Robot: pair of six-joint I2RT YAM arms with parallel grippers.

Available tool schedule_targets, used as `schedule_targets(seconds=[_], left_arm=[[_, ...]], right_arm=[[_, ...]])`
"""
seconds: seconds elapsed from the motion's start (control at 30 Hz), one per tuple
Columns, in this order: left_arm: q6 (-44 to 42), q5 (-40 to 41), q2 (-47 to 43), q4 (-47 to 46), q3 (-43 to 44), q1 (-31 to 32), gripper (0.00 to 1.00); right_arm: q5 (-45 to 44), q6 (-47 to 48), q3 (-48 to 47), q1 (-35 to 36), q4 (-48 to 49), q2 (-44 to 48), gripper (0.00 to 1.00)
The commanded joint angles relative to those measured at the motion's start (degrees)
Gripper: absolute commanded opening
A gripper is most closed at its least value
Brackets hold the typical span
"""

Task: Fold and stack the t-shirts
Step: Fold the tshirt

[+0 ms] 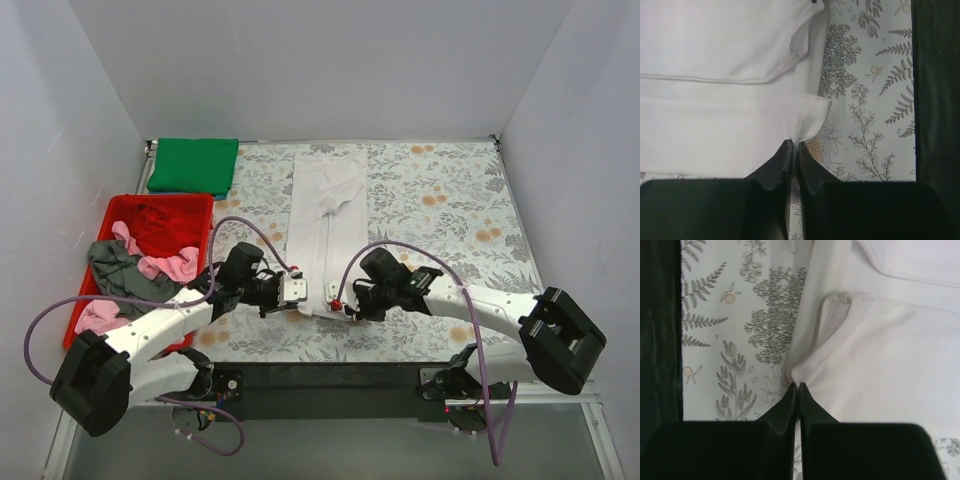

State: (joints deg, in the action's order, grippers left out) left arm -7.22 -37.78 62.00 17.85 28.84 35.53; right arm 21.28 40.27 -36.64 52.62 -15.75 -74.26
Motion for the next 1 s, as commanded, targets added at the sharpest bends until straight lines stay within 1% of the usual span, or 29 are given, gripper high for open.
schedule_targets(seconds=[0.0, 0.07, 0.1, 0.13, 0.23, 0.3, 0.33, 0.37, 0.43, 0.47, 0.53, 0.57, 0.6, 0.7, 0.8, 0.97], left_arm=[[0.64, -1.07, 0.4, 2.54, 5.24, -1.95, 0.0], [-0.94, -2.21, 3.73, 2.54, 7.53, -4.93, 0.0], [-1.65, -2.82, 4.88, 2.54, 10.07, -5.99, 0.0], [-2.18, -3.7, 7.85, 2.37, 11.31, -7.74, 0.0], [-4.46, -4.67, 12.61, 0.88, 16.4, -9.68, 0.0], [-5.34, -4.85, 17.44, -1.13, 18.7, -11.44, 0.0], [-5.95, -5.28, 19.02, -1.58, 21.41, -12.58, 0.0], [-6.39, -5.63, 22.69, -1.93, 22.83, -13.37, 0.0], [-8.15, -6.16, 26.49, -2.46, 26.08, -14.95, 0.0], [-8.85, -6.25, 29.64, -2.55, 29.22, -15.48, 0.0], [-9.56, -6.51, 33.08, -4.04, 31.97, -16.8, 0.0], [-9.91, -6.6, 34.58, -4.48, 35.2, -17.24, 0.0], [-10.18, -6.69, 37.9, -4.83, 36.71, -17.6, 0.0], [-10.62, -6.87, 44.06, -5.54, 43.04, -18.56, 0.0], [-10.44, -7.04, 47.77, -7.21, 47.08, -19.27, 0.0], [-9.83, -6.34, 53.48, -11.15, 50.61, -19.71, 0.0]], right_arm=[[1.48, 0.68, -4.47, -3.57, -4.55, -0.09, 0.01], [2.19, 4.1, -6.24, -6.46, -5.26, -1.58, 0.01], [2.45, 5.42, -8.6, -7.52, -5.52, -2.37, 0.01], [2.71, 7.69, -9.93, -9.36, -6.48, -3.34, 0.01], [3.24, 11.48, -15.1, -11.57, -7.1, -7.29, 0.01], [3.51, 15.18, -17.75, -13.94, -7.36, -10.72, 0.01], [3.59, 16.58, -20.55, -15.43, -7.63, -11.95, 0.01], [3.77, 18.77, -21.88, -16.23, -7.63, -14.4, 0.01], [3.95, 21.24, -26.0, -18.42, -7.89, -17.05, 0.01], [3.95, 23.08, -27.68, -19.21, -7.98, -19.67, 0.01], [4.3, 24.41, -30.67, -21.14, -8.42, -22.58, 0.01], [4.12, 25.2, -33.73, -21.76, -8.51, -25.21, 0.01], [4.12, 26.34, -35.06, -22.21, -8.6, -26.45, 0.01], [4.12, 28.19, -40.86, -24.23, -9.21, -31.29, 0.01], [4.12, 28.9, -45.95, -25.81, -9.48, -35.68, 0.01], [3.77, 29.69, -51.33, -27.04, -9.48, -41.57, 0.01]])
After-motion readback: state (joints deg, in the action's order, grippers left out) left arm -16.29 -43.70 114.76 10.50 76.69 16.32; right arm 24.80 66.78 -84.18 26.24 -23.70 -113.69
